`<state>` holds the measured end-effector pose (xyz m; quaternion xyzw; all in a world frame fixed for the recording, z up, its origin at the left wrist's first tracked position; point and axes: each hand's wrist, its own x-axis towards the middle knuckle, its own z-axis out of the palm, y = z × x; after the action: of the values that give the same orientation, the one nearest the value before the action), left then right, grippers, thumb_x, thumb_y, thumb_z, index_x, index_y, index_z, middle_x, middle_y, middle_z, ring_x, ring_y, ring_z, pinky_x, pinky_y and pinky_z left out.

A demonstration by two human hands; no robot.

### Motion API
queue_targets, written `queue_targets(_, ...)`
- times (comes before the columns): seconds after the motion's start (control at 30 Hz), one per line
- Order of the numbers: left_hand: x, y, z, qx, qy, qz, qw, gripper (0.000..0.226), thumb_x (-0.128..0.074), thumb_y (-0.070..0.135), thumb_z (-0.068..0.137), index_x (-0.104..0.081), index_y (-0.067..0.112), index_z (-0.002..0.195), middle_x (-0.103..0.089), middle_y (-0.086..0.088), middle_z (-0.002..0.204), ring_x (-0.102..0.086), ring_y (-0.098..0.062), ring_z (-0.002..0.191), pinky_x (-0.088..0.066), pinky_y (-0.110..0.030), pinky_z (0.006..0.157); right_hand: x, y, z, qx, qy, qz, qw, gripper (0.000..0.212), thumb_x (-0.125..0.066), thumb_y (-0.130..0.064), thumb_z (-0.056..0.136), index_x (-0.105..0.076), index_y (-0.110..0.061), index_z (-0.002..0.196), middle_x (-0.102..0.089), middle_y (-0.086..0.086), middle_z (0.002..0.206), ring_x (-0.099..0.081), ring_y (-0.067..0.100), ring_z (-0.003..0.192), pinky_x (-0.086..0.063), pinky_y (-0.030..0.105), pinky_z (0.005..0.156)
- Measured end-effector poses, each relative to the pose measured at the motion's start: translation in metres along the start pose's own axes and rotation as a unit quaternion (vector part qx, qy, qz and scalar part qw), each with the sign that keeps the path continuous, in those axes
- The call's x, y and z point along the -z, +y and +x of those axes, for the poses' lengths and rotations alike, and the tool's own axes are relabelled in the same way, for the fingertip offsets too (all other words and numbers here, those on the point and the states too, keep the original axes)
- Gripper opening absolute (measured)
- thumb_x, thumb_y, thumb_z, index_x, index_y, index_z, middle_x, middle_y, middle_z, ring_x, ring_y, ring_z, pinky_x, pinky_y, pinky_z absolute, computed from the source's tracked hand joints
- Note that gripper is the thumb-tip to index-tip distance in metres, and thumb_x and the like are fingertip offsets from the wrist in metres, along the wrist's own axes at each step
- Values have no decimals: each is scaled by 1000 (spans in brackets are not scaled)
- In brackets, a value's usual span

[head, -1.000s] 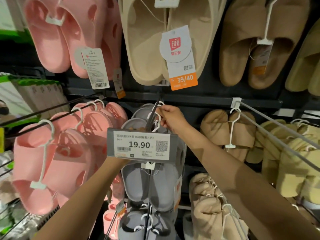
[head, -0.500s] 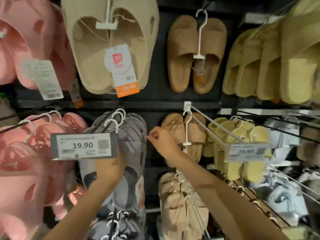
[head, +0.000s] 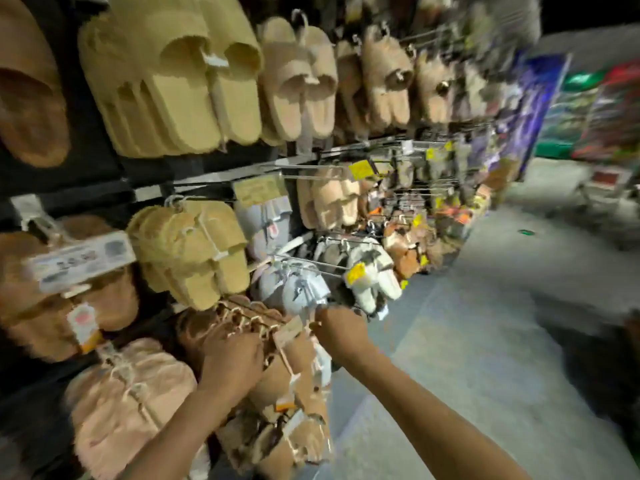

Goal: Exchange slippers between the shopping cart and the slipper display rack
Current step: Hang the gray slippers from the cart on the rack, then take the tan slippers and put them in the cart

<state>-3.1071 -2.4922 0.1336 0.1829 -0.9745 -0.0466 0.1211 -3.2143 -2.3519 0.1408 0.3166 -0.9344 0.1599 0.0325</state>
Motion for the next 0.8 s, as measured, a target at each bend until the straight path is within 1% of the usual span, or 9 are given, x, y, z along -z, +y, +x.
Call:
queue_targets(0.1,-31,93,23,-95,-41,-49,993,26,-36,29,95,-60,21,90,-67,-9,102,-62,-29,100,-40,-31,69,28,91,-44,-121,54,-6,991,24,-45,-23,93,-59,-7,104,-63,18,109,-60,37,102,-48,37,79)
queue_targets(0.13,-42,126,26,-134,-52,-57,988,30,-33,29,95,-61,19,93,-67,-9,102,-62,-29,99,-40,-31,68,36,119,-62,-152,68,-12,986,23,-46,-24,93,-59,-7,104,-63,17,110,-60,37,103,-47,37,79)
queue_targets(0.2,-59,193,23,-204,-59,-65,975,39,-28,31,94,-63,15,98,-67,-10,105,-62,-30,99,-45,-31,72,51,169,-105,-217,88,-23,972,24,-49,-27,92,-59,-7,103,-63,16,111,-58,35,104,-46,36,79)
queue_targets(0.23,-65,224,17,-234,-66,-74,967,36,-31,31,94,-63,15,98,-67,-11,106,-62,-30,100,-47,-32,75,57,192,-127,-260,92,-27,961,25,-50,-28,92,-59,-7,103,-62,15,112,-57,35,105,-45,36,79)
queue_targets(0.3,-81,279,6,-302,-102,-87,944,25,-40,28,93,-62,18,101,-67,-9,108,-62,-30,103,-48,-34,78,66,230,-169,-345,108,-30,932,26,-51,-29,91,-59,-7,104,-62,16,113,-56,34,107,-45,36,80)
queue_targets(0.4,-96,336,-9,-399,-137,-84,903,25,-41,26,93,-62,22,105,-68,-5,110,-61,-27,104,-48,-33,81,72,264,-220,-427,130,-26,894,24,-51,-27,90,-58,-6,101,-62,16,111,-56,34,105,-45,36,80)
queue_targets(0.5,-109,388,-17,-484,-155,-93,856,26,-41,25,94,-64,21,106,-69,-3,108,-62,-25,100,-48,-31,79,73,283,-269,-512,159,-22,844,22,-49,-25,91,-59,-7,97,-64,15,105,-58,34,100,-45,36,76)
queue_targets(0.6,-120,431,-27,-555,-174,-99,807,25,-42,26,93,-64,19,103,-68,-5,107,-62,-26,99,-47,-31,77,72,288,-313,-586,178,-19,790,22,-48,-23,91,-61,-7,99,-64,14,107,-58,33,102,-45,37,76)
queue_targets(0.8,-131,504,-80,-662,-215,-120,708,23,-44,26,91,-65,20,99,-68,-7,107,-61,-32,101,-47,-35,76,67,270,-399,-733,227,-19,640,22,-49,-26,92,-62,-9,98,-66,14,104,-59,33,100,-46,36,75)
